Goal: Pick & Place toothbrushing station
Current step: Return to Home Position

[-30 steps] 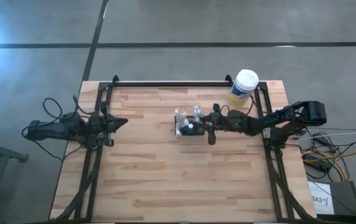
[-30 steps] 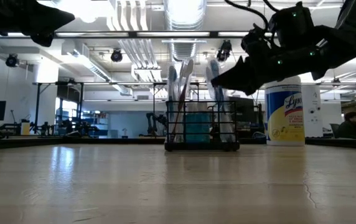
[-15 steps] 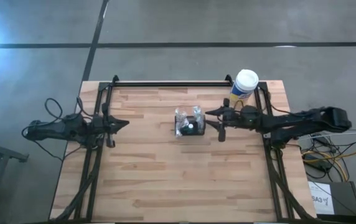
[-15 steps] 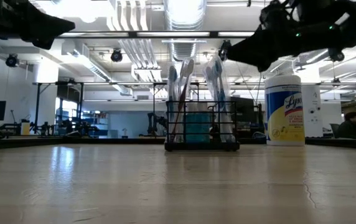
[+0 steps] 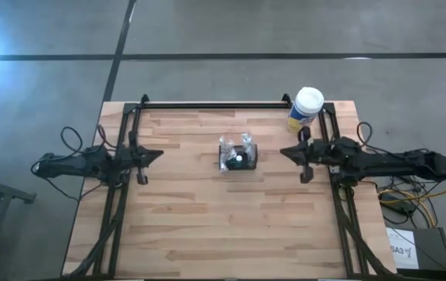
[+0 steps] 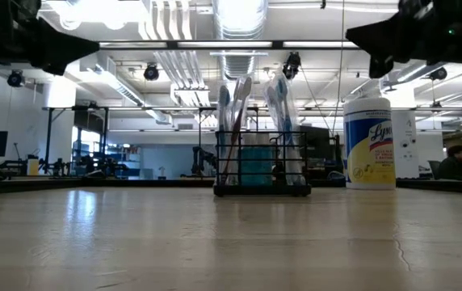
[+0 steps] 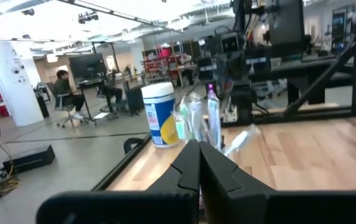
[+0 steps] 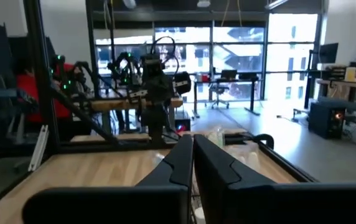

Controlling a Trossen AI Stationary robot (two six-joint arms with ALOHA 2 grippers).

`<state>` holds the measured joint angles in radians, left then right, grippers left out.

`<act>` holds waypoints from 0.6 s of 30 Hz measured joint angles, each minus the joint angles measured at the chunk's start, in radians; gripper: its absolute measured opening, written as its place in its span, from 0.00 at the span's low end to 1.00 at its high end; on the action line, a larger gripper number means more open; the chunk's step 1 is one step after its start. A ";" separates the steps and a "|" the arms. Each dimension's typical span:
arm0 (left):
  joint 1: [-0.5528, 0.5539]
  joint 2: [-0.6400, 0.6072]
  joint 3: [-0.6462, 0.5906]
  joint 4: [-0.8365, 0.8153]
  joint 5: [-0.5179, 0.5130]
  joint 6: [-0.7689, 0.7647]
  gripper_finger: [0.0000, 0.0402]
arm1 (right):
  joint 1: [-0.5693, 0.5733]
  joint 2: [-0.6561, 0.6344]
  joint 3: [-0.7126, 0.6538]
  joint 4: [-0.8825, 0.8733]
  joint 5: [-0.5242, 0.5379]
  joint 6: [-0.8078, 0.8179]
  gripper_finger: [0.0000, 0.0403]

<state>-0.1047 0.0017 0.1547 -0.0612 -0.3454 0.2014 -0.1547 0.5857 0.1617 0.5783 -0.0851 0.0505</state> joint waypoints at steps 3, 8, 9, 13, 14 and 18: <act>0.001 -0.001 -0.006 0.001 -0.003 -0.004 0.00 | 0.000 -0.060 -0.045 0.001 0.001 0.020 0.02; 0.002 -0.001 -0.017 -0.004 -0.008 -0.003 0.00 | 0.000 -0.136 -0.130 0.029 0.006 0.032 0.02; 0.002 -0.001 -0.022 -0.010 -0.010 -0.002 0.00 | 0.000 -0.152 -0.153 0.053 0.006 0.041 0.02; 0.004 -0.001 -0.035 -0.010 -0.011 -0.012 0.00 | 0.000 -0.195 -0.153 -0.005 0.010 0.055 0.02; 0.004 -0.001 -0.040 -0.010 -0.012 -0.015 0.00 | 0.000 -0.199 -0.153 -0.005 0.010 0.055 0.02; 0.005 -0.001 -0.070 0.003 -0.012 -0.023 0.00 | 0.000 -0.206 -0.153 -0.005 0.010 0.055 0.02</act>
<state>-0.1001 0.0010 0.0845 -0.0586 -0.3570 0.1786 -0.1547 0.3797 0.0090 0.5736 -0.0753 0.1055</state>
